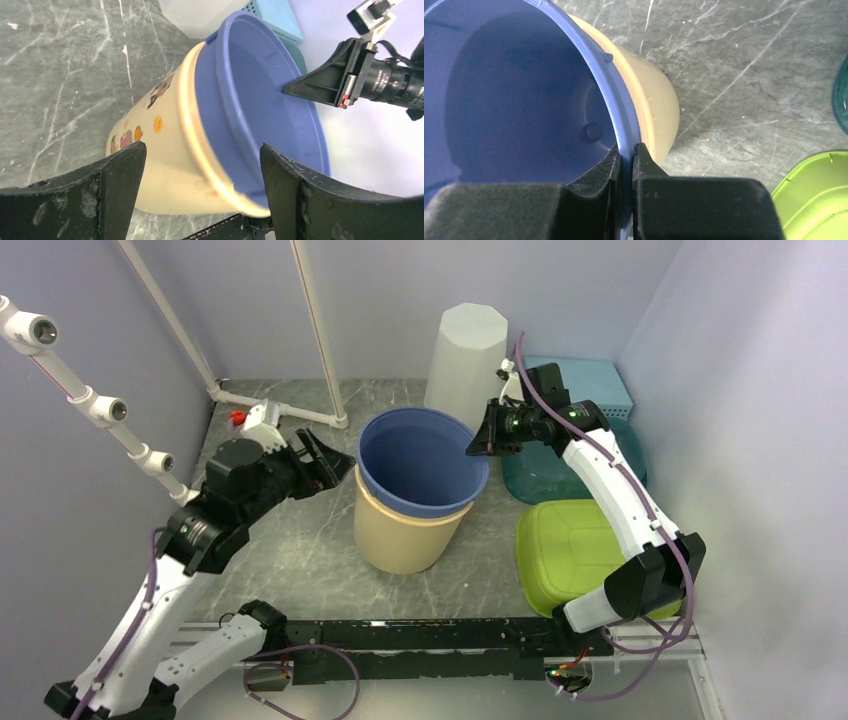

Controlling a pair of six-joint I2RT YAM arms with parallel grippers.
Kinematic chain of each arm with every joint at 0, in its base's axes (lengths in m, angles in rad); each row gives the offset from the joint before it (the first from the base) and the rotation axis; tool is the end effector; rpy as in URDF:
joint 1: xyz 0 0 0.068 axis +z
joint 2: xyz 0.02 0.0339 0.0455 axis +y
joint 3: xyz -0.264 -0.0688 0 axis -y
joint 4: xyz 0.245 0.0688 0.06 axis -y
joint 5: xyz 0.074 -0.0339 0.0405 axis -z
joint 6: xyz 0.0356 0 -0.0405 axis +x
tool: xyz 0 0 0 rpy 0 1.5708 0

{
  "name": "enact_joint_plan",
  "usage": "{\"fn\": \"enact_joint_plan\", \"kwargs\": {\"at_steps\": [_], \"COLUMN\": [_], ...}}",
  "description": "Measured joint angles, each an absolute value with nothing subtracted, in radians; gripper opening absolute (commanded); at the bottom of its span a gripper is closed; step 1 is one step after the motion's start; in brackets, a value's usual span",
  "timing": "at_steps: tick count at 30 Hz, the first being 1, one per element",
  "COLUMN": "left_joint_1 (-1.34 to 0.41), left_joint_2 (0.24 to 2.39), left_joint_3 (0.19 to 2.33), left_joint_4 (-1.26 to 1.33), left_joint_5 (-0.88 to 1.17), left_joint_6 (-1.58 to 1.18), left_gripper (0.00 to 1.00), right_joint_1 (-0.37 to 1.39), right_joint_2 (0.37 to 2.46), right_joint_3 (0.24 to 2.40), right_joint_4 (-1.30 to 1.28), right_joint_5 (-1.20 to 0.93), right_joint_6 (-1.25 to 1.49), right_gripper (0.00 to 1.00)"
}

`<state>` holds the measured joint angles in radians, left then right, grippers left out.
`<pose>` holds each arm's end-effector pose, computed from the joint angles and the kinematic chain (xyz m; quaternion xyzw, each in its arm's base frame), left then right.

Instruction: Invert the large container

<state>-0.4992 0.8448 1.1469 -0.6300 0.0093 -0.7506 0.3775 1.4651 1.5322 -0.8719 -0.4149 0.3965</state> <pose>0.1443 -0.0791 0.4058 -0.0992 0.8070 -0.3437 0.4700 0.2796 0.1263 0.3755 -0.0683 0.9084 0.3149 0.2665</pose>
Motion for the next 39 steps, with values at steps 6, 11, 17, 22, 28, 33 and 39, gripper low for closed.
{"fn": "enact_joint_plan", "kwargs": {"at_steps": [6, 11, 17, 22, 28, 33, 39], "left_joint_1": [-0.499, -0.499, -0.499, -0.499, -0.499, -0.499, -0.499], "left_joint_2": [0.719, 0.705, 0.711, 0.711, 0.720, 0.719, 0.716], "left_joint_3": [1.071, 0.987, 0.896, 0.849, 0.830, 0.830, 0.830], "left_joint_4": [-0.646, -0.612, -0.529, -0.439, -0.381, -0.377, -0.356], "left_joint_5": [-0.022, 0.033, 0.109, 0.162, 0.190, 0.193, 0.191], "left_joint_6": [-0.794, -0.838, -0.899, -0.942, -0.971, -0.987, -0.990], "left_gripper": [0.81, 0.79, 0.80, 0.78, 0.72, 0.70, 0.70], "right_joint_1": [0.332, 0.331, 0.328, 0.327, 0.311, 0.282, 0.260], "right_joint_2": [1.446, 1.438, 1.432, 1.422, 1.404, 1.361, 1.337], "right_joint_3": [1.478, 1.464, 1.451, 1.444, 1.426, 1.359, 1.305], "right_joint_4": [-0.824, -0.809, -0.794, -0.792, -0.759, -0.662, -0.573], "right_joint_5": [-0.440, -0.447, -0.450, -0.458, -0.477, -0.548, -0.611], "right_joint_6": [0.471, 0.488, 0.509, 0.515, 0.526, 0.580, 0.631], "right_gripper": [0.00, 0.00, 0.00, 0.00, 0.00, 0.00, 0.00]}}
